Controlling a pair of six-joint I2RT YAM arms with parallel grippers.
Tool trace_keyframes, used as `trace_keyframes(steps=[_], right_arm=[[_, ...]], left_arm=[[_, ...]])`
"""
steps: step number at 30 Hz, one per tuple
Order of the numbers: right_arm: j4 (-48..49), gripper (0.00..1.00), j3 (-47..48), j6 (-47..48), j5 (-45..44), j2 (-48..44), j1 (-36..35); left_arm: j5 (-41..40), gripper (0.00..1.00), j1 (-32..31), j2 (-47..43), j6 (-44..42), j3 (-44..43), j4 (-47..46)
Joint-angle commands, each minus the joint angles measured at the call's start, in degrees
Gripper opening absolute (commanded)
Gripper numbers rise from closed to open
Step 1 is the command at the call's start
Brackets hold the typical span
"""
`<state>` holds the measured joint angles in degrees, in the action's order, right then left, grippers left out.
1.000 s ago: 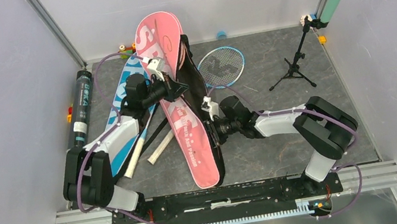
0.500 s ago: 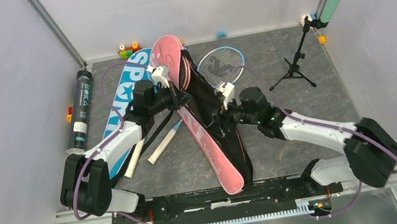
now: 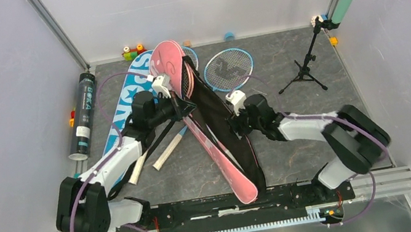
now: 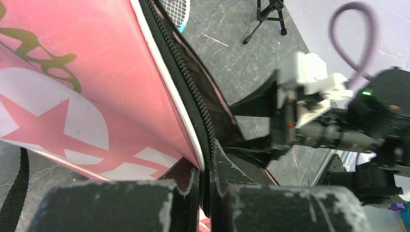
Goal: Pack up the badminton gear
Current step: Place the racket in the racket bag.
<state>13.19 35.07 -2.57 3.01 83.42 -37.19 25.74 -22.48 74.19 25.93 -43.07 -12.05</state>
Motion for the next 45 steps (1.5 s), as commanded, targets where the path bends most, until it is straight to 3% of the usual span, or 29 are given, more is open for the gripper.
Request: trace_keyframes(steps=[1,2,3,5,6,9,13,17,20,23,25,27,29,33,36,40,42,45], right_arm=[[3.1,0.55,8.0,2.1,1.2,8.1,-0.1],[3.2,0.33,9.4,4.0,1.6,8.6,0.0],[3.3,0.17,10.4,5.4,2.1,8.3,0.0],[3.2,0.03,13.0,8.7,2.2,6.9,0.0],[2.9,0.0,14.3,10.7,1.7,5.8,0.0],[0.3,0.0,19.2,18.3,-2.1,3.3,0.1],[-0.3,0.0,24.1,31.8,-5.1,2.3,1.2],[3.0,0.0,25.7,45.4,-6.2,3.5,2.4],[2.1,0.0,28.4,53.5,-3.3,6.1,4.0],[0.4,0.0,27.7,63.6,5.4,7.3,5.0],[-4.9,0.0,29.7,66.2,8.3,8.3,5.6],[-10.4,0.0,31.6,68.4,11.8,9.0,6.7],[-12.9,0.0,31.7,70.6,15.8,8.9,7.9],[-21.5,0.0,33.0,73.1,22.4,9.3,9.8],[-26.7,0.0,34.4,74.7,25.9,10.3,10.4],[-33.1,0.0,40.0,72.8,27.0,14.3,11.1],[-37.1,0.0,43.7,71.4,27.5,16.8,11.3],[-39.7,0.0,48.0,67.9,27.8,19.6,11.9]], left_arm=[[3.0,0.02,0.0,-5.1,1.1,0.8,-5.6],[2.9,0.02,0.0,-5.6,1.7,1.0,-5.1],[2.8,0.02,0.0,-6.1,3.0,1.0,-4.2],[4.3,0.02,-0.1,-7.2,4.6,1.1,-3.7],[4.3,0.02,-0.6,-7.7,5.3,1.2,-3.9],[-0.3,0.02,-4.6,-10.8,3.1,1.2,-0.8],[-16.5,0.03,-14.5,-14.8,-1.4,1.7,5.0],[-23.4,0.12,-21.9,-15.6,-0.1,5.2,3.5],[-26.2,0.2,-26.7,-13.5,1.0,7.8,-0.1],[-30.6,0.24,-31.5,-10.9,0.9,8.3,0.4],[-31.0,0.34,-33.0,-10.4,-0.1,7.8,2.8],[-34.1,0.53,-34.1,-11.5,-1.1,7.0,7.5],[-36.1,0.99,-34.2,-13.8,-3.1,6.1,13.5],[-41.7,1.0,-34.3,-19.0,-8.8,-0.2,29.3],[-45.2,1.0,-34.3,-21.4,-18.8,-5.9,33.7],[-47.2,1.0,-34.2,-19.4,-42.4,-14.2,24.9],[-43.5,1.0,-34.2,-16.0,-55.2,-19.8,24.3],[-37.9,1.0,-32.2,-9.4,-72.2,-30.9,31.2]])
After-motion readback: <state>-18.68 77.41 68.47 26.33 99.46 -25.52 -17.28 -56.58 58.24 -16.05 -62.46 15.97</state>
